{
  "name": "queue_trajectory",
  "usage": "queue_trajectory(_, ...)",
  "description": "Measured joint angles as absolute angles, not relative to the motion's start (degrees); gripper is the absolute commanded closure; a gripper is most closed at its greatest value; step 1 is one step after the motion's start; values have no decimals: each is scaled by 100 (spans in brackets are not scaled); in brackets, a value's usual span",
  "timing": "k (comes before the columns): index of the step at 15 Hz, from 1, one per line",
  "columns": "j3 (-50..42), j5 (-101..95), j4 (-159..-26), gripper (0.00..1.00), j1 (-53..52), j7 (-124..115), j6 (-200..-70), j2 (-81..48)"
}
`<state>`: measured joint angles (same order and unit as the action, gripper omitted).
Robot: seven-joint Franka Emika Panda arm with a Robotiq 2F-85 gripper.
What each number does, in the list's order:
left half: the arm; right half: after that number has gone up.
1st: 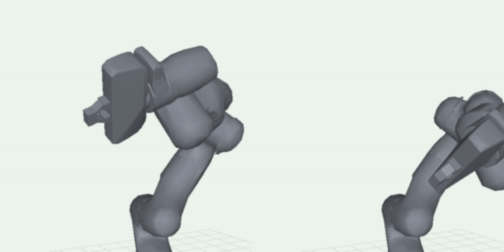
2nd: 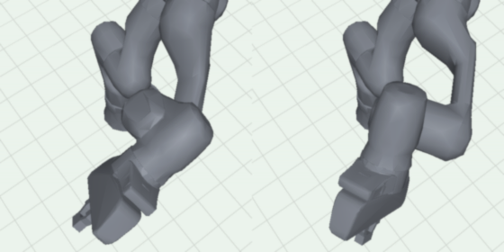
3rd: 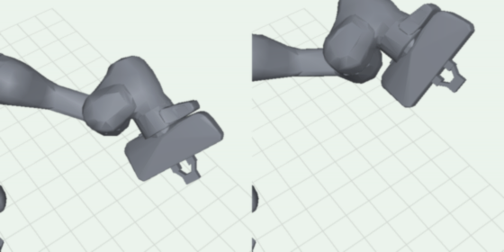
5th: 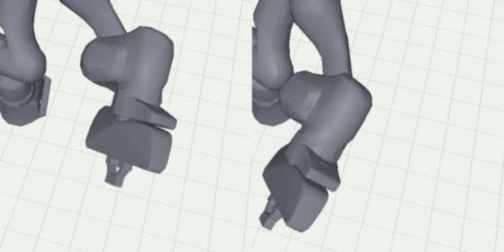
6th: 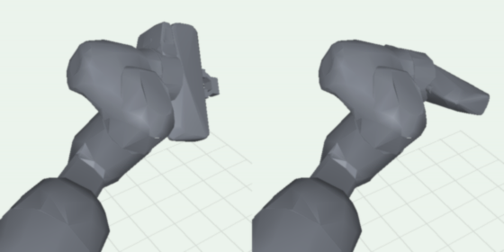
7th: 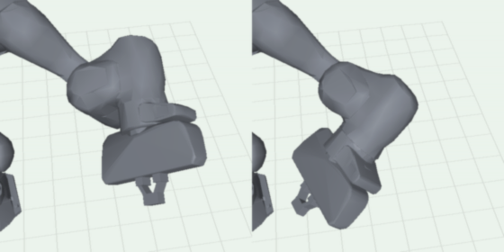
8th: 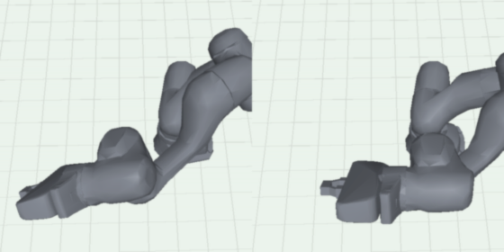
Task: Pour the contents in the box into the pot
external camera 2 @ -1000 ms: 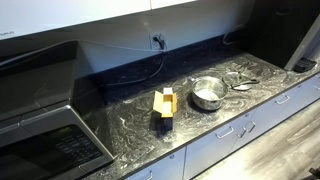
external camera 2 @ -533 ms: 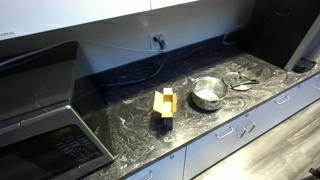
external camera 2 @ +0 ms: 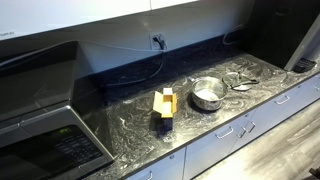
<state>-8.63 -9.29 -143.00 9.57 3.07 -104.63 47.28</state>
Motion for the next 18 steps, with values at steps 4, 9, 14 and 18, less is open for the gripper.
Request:
queue_trajectory(4,-352,-741,-14283,0,94,344,-10724,4552)
queue_trajectory(9,141,-863,-14268,0,-533,808,-11035,4059)
queue_trajectory(14,135,-965,-14173,0,-574,1094,-11048,3841)
queue_trajectory(18,256,-1419,-14152,0,-562,1130,-11041,3520)
